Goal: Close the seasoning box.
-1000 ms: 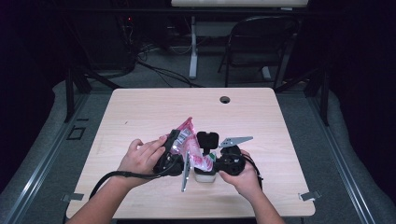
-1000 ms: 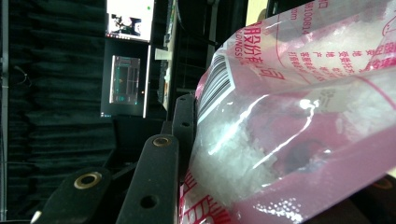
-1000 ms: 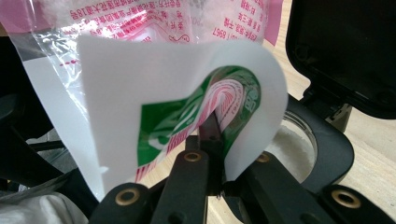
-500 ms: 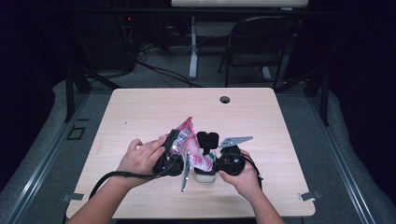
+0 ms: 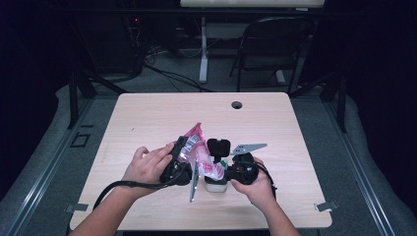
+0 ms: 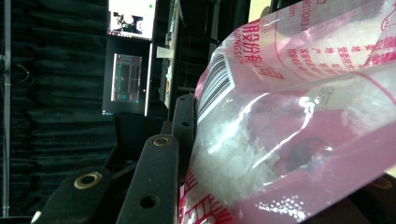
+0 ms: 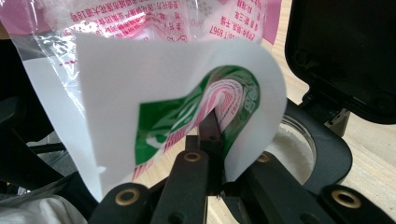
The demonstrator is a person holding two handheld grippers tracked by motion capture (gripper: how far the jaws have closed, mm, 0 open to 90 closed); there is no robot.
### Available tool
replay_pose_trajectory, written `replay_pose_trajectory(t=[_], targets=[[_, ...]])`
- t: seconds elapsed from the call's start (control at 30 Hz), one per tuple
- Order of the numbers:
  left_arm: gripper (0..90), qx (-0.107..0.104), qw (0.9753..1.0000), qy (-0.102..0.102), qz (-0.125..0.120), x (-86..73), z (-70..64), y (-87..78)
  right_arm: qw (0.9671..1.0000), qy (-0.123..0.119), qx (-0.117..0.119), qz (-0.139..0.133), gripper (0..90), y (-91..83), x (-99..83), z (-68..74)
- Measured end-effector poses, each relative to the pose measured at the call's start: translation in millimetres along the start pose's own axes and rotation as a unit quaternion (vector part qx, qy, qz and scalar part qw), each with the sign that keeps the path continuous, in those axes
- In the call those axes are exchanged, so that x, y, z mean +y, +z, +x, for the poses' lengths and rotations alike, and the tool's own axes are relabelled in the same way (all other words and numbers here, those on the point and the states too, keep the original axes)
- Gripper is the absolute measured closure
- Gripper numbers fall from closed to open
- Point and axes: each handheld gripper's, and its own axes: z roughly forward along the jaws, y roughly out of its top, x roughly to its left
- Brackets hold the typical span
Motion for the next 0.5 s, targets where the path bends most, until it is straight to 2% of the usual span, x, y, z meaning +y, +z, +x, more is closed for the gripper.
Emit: replay_pose_trajectory(t=[0.5], targets=[[73.9, -0.002, 1.0000, -0.002, 0.002, -3.2, 0.8, -0.2, 1.0000, -0.001, -0.002, -0.003, 89.7, -3.5, 0.9, 1.4]])
